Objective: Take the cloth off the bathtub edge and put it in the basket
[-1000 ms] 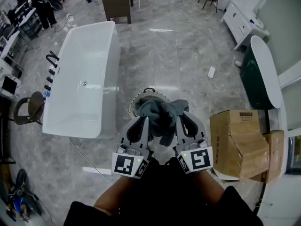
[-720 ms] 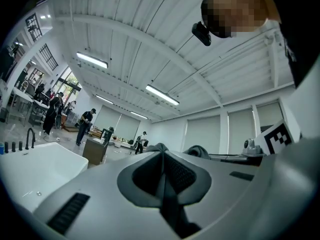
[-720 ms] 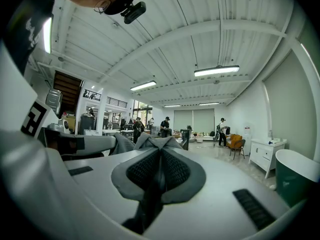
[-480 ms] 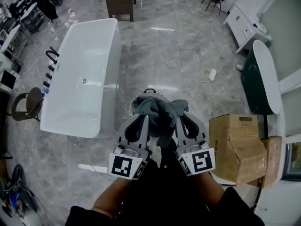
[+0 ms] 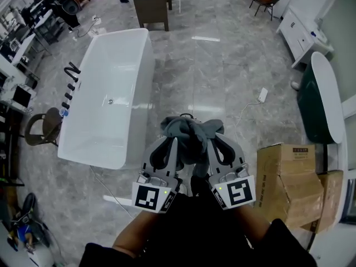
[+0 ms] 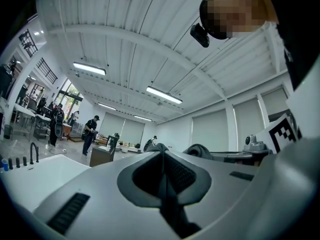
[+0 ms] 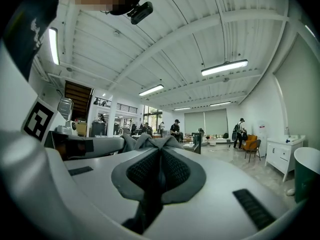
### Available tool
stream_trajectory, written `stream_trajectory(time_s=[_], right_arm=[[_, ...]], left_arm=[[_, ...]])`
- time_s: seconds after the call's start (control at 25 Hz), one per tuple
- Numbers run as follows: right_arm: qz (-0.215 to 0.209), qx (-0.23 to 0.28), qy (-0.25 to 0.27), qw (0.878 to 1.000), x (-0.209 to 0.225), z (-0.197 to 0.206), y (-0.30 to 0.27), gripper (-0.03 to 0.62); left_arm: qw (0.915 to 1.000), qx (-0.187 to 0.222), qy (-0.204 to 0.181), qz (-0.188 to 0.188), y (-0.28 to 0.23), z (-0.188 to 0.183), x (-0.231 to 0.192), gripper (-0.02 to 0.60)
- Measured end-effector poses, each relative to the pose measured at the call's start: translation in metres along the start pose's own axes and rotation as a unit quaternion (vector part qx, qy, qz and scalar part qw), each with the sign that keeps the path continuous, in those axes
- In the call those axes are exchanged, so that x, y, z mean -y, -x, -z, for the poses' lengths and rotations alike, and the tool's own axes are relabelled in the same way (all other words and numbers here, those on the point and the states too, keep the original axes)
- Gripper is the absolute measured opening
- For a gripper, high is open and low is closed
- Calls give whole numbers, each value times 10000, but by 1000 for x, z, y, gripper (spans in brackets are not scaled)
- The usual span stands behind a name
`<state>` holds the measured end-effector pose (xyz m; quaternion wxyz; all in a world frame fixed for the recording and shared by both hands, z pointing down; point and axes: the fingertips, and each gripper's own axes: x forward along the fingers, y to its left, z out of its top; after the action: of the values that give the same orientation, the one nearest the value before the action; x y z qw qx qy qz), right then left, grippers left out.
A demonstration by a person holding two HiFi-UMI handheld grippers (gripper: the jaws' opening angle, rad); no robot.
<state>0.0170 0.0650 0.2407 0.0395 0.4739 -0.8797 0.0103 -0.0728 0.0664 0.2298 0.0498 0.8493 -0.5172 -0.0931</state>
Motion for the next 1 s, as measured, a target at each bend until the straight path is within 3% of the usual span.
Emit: stream_trajectory(time_s=[0.64,0.84,1.0], right_arm=[[-17,38,-67,10000,68,0,-57,38],[-89,49,-132,9999,81,-3,-72,37],[-190,67,-184,9996,89,-2,-83,37]], left_arm=[[9998,-141,-17,-150,-82,21,-23,28],[9993,-154,230,-246,-100,20,-28,28],[9991,-211,175,-332,-110,24,-33,28]])
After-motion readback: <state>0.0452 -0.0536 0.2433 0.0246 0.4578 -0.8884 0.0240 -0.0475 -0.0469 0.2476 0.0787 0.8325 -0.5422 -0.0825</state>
